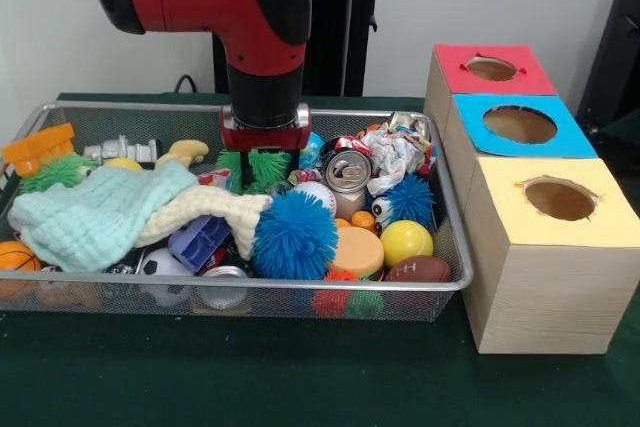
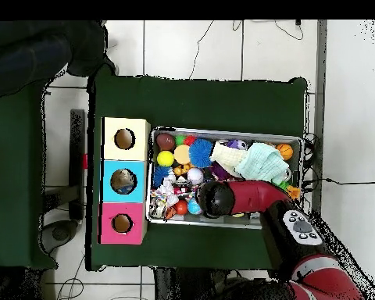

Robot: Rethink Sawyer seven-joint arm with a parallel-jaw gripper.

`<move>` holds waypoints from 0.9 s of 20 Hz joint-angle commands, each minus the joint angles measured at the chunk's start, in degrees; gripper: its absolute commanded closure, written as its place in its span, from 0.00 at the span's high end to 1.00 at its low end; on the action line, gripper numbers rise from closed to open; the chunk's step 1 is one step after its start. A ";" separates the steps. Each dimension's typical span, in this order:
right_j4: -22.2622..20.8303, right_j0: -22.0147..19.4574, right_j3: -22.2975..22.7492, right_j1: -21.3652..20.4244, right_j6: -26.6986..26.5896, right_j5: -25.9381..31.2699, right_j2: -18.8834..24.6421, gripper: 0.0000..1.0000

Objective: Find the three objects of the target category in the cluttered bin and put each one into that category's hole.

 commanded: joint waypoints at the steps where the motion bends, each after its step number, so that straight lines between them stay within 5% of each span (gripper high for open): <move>1: 1.03 1.30 -5.86 6.41 8.24 -6.34 -0.07 1.00; 11: 2.67 1.68 -4.83 6.17 8.34 -7.71 -0.75 1.00; 18: 4.11 1.17 -2.80 2.34 6.87 -5.30 0.60 1.00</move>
